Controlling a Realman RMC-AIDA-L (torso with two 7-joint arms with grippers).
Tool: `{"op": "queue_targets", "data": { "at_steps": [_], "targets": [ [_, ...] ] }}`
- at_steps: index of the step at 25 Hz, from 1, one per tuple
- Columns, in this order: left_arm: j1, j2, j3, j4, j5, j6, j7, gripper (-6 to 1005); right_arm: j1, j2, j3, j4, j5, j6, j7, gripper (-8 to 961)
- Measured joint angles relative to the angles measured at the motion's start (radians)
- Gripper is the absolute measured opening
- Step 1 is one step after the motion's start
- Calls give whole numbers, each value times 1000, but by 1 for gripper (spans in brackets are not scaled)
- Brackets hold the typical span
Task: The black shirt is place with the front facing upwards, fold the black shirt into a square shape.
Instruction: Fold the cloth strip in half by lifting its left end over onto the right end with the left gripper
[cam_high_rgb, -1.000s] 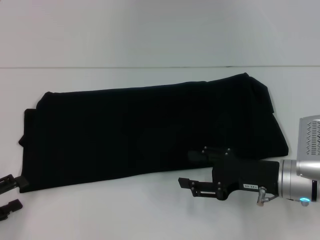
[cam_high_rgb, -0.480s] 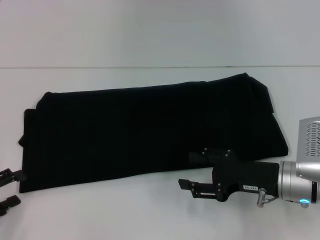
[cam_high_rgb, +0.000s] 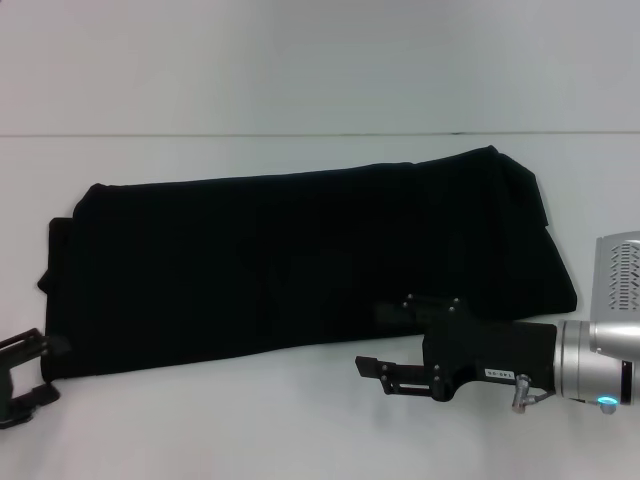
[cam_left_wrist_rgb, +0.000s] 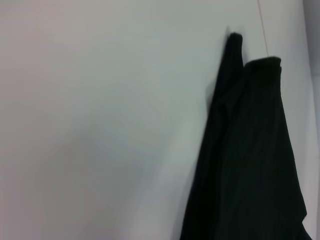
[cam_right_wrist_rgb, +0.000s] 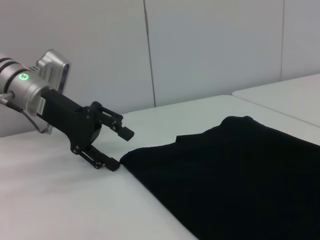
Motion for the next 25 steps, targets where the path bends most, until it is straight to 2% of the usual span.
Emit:
{"op": "queue_targets", "data": {
  "at_steps": [12, 19, 25],
  "targets": [
    [-91, 4, 10, -37, 29, -68, -4, 801, 1, 2, 0, 2, 1, -5, 0, 767],
    [-99, 4, 10, -39, 31, -103, -33, 798, 1, 2, 1, 2, 3, -7, 2, 767],
    [-91, 7, 10, -27, 50, -95, -27, 670, 1, 2, 5, 2, 3, -8, 3, 768]
  ]
}}
